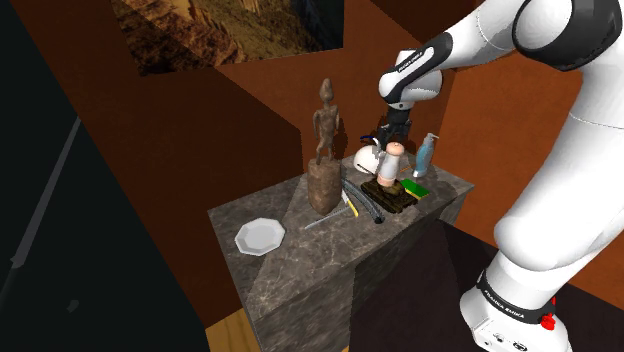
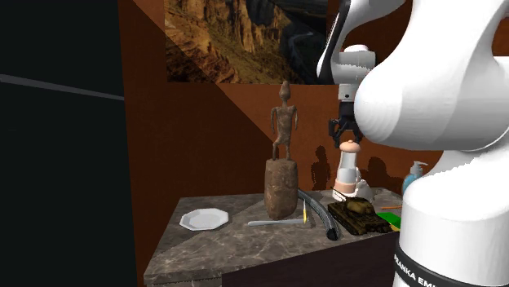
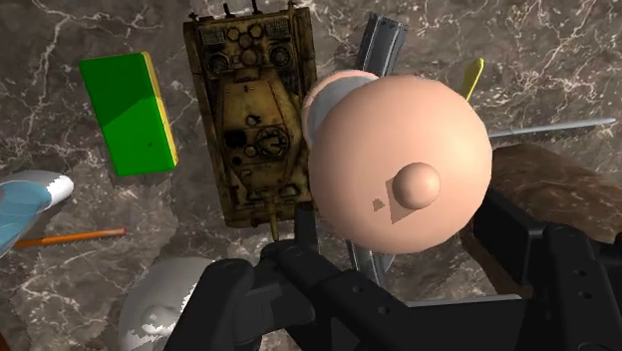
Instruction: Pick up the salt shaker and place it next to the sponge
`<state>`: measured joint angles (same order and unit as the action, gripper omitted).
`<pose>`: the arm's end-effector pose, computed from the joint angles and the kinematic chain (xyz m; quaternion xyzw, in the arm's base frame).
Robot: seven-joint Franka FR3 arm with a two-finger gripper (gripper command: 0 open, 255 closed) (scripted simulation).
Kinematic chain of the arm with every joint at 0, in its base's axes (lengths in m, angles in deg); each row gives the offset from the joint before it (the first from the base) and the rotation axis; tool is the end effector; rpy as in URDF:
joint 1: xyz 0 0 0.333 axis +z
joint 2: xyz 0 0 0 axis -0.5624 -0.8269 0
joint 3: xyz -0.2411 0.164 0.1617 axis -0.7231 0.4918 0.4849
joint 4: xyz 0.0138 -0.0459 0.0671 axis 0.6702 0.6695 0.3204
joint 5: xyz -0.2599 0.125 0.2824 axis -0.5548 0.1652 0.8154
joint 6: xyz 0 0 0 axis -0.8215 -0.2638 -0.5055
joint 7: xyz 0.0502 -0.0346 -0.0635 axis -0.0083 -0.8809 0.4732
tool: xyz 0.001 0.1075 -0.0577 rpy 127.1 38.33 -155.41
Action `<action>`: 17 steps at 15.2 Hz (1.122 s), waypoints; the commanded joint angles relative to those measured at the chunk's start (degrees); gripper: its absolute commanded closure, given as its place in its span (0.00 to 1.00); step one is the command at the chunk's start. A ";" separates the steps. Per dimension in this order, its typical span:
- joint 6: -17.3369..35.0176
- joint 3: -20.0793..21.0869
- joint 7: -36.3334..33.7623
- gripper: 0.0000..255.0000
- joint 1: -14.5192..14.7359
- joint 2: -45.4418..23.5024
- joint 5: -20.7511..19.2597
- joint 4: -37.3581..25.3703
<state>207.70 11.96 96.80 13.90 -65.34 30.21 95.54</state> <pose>0.4896 -0.2783 0.3618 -0.9907 0.1321 -0.0330 0.0006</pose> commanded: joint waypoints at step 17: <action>-3.85 -5.80 25.28 1.00 -15.87 -20.76 8.50 -22.64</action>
<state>204.48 6.28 120.69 -0.84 -84.59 38.18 74.91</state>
